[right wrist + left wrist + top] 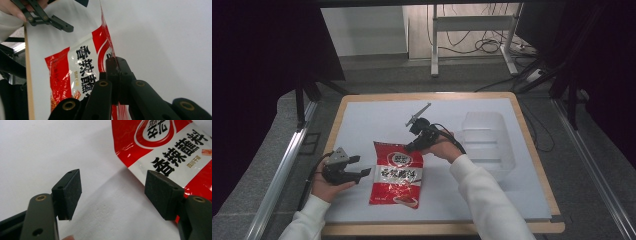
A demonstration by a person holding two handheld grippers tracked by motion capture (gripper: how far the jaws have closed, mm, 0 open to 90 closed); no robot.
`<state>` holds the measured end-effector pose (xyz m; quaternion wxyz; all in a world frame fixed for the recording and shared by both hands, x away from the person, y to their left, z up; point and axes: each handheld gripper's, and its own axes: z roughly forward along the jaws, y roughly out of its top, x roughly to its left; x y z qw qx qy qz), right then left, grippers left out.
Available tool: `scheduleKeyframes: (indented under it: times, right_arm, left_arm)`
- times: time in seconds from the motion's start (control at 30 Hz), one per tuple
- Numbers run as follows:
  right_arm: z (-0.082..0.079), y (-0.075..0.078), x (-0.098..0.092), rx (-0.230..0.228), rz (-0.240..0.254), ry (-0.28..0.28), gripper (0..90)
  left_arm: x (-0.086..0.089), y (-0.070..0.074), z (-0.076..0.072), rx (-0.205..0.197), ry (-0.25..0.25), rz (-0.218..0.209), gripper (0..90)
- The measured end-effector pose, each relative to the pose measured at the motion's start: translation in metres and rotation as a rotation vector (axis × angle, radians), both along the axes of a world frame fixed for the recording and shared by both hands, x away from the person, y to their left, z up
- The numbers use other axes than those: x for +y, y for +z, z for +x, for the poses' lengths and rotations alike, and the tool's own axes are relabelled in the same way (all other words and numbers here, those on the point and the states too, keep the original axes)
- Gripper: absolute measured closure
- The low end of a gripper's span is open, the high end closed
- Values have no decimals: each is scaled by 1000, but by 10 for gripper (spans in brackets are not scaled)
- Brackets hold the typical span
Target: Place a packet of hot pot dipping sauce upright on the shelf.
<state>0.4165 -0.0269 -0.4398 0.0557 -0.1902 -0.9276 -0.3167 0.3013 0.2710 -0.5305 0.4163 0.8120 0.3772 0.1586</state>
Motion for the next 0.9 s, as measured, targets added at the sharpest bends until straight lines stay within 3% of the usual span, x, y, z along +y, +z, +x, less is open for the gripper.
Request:
scheduleKeyframes:
  times: [0.27,0.63,0.9]
  right_arm:
    - [-3,15,-3,16,29,-5,893]
    - [-19,45,-3,-20,48,33,893]
    - [-34,69,0,-75,54,76,894]
  left_arm:
    - [1,0,-1,-2,1,-2,299]
    - [3,1,0,2,4,-29,297]
    - [6,1,1,14,-6,-50,299]
